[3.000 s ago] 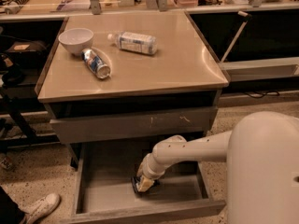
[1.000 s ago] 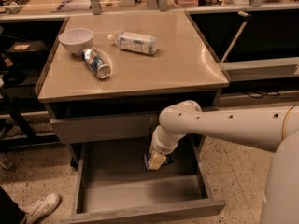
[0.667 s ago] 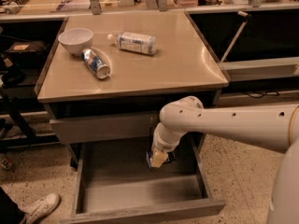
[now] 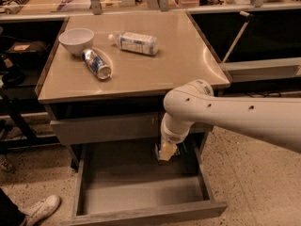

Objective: Pick rxbar blueberry from middle drawer and place on counter

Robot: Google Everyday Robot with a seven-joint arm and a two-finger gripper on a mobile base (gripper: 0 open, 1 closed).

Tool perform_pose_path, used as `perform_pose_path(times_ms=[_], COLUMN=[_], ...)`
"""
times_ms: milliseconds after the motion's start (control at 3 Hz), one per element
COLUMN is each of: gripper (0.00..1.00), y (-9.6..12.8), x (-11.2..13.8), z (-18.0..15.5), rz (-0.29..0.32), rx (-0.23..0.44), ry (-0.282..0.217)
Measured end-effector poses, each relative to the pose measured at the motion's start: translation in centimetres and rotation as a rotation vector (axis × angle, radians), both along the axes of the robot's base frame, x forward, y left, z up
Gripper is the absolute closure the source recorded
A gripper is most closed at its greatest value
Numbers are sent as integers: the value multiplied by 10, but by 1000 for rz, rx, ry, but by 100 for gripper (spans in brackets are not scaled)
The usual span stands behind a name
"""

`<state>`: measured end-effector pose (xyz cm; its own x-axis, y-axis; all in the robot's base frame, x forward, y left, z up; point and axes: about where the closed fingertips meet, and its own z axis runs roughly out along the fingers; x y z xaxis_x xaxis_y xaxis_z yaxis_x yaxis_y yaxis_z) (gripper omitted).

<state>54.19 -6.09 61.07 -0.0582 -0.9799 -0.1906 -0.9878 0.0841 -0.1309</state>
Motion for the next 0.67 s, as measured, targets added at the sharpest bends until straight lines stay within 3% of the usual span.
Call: perform_pose_path(times_ms=[667], gripper=[100], y=[-3], x=[10], z=[80], rz=[-6], rx=[-107], ry=[-48])
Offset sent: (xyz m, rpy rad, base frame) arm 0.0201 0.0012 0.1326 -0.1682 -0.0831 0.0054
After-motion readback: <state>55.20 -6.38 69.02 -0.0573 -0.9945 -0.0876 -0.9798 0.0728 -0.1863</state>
